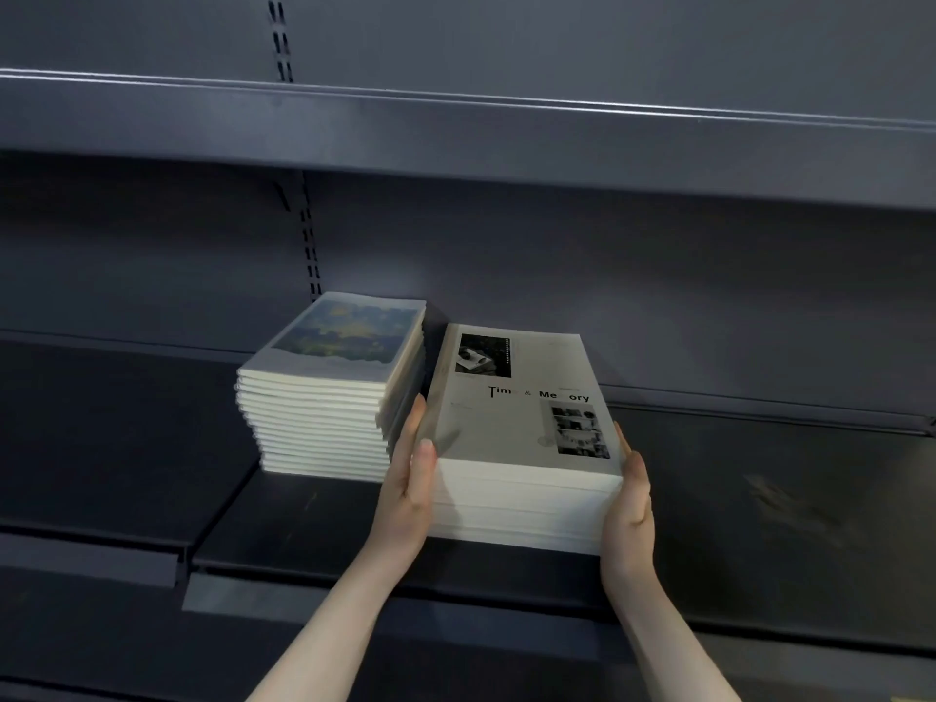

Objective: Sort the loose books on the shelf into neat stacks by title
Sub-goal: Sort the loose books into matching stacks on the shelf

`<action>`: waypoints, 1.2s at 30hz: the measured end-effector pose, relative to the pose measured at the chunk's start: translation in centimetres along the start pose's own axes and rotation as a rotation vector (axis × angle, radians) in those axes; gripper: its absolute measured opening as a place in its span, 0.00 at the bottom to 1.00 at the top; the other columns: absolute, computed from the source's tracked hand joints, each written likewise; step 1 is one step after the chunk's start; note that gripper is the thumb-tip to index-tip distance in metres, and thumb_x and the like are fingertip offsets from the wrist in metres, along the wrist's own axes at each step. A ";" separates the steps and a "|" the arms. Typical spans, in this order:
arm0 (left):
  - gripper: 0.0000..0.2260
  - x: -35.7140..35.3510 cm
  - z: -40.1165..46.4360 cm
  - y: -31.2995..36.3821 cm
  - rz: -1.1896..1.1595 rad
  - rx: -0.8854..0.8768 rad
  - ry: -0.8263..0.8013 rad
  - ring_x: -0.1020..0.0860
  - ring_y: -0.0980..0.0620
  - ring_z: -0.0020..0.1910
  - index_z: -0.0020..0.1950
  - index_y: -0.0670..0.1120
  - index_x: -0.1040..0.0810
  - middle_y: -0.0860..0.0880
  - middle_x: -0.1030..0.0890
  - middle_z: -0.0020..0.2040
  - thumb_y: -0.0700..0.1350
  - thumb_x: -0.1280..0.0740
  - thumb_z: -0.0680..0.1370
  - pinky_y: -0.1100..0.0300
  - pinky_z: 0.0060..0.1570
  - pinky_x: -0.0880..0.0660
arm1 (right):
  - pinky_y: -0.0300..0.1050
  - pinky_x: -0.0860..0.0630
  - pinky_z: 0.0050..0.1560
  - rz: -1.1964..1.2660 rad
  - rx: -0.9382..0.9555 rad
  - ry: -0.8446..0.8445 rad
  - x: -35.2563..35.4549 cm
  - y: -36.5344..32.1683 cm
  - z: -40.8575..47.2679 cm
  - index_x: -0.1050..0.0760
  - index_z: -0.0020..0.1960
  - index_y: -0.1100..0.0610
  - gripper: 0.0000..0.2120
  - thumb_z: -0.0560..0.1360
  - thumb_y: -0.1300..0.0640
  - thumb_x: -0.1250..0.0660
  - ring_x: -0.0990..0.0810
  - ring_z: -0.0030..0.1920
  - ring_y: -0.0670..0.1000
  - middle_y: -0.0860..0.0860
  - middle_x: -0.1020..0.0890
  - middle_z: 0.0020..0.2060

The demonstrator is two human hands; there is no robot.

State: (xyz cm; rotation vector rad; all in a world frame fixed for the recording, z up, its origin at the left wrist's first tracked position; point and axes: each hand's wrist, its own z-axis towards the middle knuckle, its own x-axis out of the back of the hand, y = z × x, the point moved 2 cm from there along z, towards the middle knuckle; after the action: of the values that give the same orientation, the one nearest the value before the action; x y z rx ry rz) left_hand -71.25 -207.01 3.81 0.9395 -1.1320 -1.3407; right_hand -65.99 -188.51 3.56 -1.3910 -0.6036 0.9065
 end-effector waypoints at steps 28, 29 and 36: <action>0.22 0.9 -0.6 0.5 -0.249 0.410 0.045 0.33 0.57 0.67 0.75 0.54 0.41 0.57 0.31 0.63 0.56 0.57 0.83 0.67 0.64 0.43 | 0.54 0.33 0.70 0.107 -0.344 -0.003 1.0 0.7 0.9 0.32 0.72 0.48 0.30 0.78 0.33 0.54 0.23 0.61 0.52 0.50 0.20 0.59; 0.22 0.9 -1.0 0.6 -0.235 0.408 0.037 0.33 0.56 0.67 0.75 0.54 0.41 0.57 0.30 0.62 0.56 0.57 0.83 0.67 0.62 0.42 | 0.55 0.33 0.70 0.092 -0.331 0.010 1.1 0.5 0.7 0.32 0.72 0.48 0.30 0.78 0.34 0.54 0.23 0.61 0.53 0.50 0.20 0.59; 0.26 1.1 -1.9 -1.1 -0.186 0.441 0.046 0.28 0.57 0.65 0.68 0.57 0.32 0.59 0.22 0.59 0.66 0.55 0.77 0.61 0.67 0.37 | 0.52 0.32 0.69 -0.051 -0.119 -0.024 0.8 -0.4 0.3 0.31 0.70 0.48 0.26 0.80 0.38 0.54 0.25 0.63 0.50 0.49 0.22 0.61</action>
State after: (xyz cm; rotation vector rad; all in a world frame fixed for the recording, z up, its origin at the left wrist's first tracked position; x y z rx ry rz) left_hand -69.75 -208.36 2.33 1.4169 -1.3603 -1.2286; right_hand -65.77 -187.68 3.92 -1.4666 -0.7181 0.8589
